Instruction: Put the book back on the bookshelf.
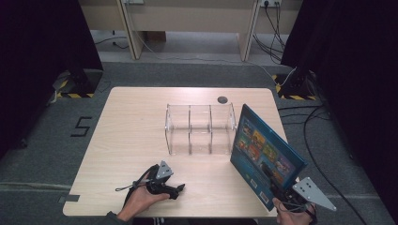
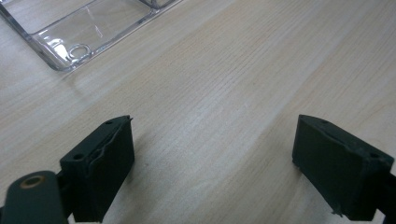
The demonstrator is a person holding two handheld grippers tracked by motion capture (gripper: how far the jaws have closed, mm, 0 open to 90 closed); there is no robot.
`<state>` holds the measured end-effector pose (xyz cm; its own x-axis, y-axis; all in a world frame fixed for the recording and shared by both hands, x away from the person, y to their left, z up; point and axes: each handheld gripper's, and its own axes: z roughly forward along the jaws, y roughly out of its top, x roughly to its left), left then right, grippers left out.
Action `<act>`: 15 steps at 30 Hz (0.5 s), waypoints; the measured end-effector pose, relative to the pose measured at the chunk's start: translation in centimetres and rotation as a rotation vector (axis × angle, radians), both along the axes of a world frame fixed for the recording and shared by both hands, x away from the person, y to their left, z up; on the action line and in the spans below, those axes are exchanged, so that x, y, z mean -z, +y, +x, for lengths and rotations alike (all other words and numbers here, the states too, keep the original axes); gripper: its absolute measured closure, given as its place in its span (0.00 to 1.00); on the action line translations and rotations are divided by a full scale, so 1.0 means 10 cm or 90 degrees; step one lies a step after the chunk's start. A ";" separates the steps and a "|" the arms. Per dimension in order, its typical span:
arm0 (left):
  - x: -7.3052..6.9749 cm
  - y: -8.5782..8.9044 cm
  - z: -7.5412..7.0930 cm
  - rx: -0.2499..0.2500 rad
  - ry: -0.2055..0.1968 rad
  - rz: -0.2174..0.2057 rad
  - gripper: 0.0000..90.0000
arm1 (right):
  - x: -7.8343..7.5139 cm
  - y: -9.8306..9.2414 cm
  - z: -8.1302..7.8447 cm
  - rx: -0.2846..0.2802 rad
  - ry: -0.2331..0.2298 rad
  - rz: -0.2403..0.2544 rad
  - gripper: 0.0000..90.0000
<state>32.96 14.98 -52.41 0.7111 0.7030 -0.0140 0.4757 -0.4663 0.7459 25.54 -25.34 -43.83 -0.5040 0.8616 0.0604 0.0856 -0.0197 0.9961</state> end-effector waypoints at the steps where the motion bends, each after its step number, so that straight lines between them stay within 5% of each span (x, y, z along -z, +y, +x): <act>1: 0.00 0.00 0.00 0.000 0.000 0.000 0.13 | 0.00 0.01 -0.01 -0.001 0.000 0.000 0.91; 8: 0.00 0.00 0.00 0.001 0.000 -0.001 0.13 | -0.02 0.04 -0.01 -0.022 0.017 0.041 0.91; 15: 0.01 0.00 0.01 0.004 -0.003 -0.006 0.13 | -0.08 0.12 0.02 -0.028 0.017 0.038 0.91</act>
